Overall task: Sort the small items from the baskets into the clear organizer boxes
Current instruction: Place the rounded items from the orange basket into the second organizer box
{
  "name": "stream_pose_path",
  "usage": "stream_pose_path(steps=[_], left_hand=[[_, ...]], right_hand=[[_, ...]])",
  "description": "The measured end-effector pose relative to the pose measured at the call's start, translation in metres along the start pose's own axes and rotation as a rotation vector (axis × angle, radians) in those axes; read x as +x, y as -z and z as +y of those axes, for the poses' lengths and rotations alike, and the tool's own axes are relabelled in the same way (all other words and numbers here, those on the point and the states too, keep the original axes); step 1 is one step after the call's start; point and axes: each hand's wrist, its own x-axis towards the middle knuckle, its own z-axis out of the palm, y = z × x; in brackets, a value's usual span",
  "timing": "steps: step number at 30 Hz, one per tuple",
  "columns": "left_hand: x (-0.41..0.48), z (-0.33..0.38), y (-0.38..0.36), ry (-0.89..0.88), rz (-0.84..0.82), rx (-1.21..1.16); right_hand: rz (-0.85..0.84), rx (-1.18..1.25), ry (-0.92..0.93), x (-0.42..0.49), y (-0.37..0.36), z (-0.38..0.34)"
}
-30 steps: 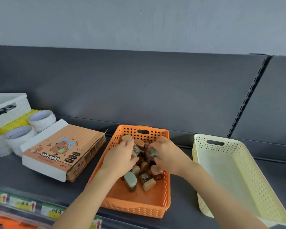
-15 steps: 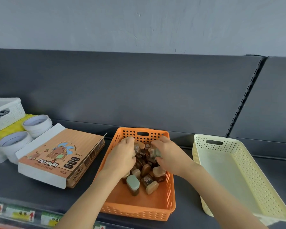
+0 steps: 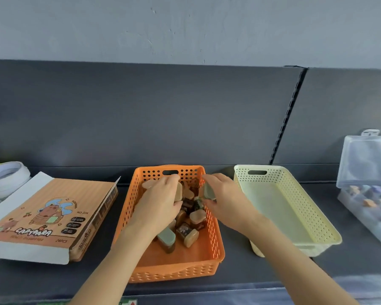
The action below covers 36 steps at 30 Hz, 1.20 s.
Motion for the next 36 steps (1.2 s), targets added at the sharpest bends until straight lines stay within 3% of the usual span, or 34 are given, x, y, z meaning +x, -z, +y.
stream_pose_path(steps=[19,36], left_hand=[[0.009,0.134,-0.031,-0.419,-0.126,-0.137],[-0.015,0.406,-0.126,-0.544,-0.331,-0.279]], right_hand=[[0.13,-0.111,-0.438,-0.119,0.073,0.069],[0.181,-0.075,-0.685,-0.334,0.193,0.239]])
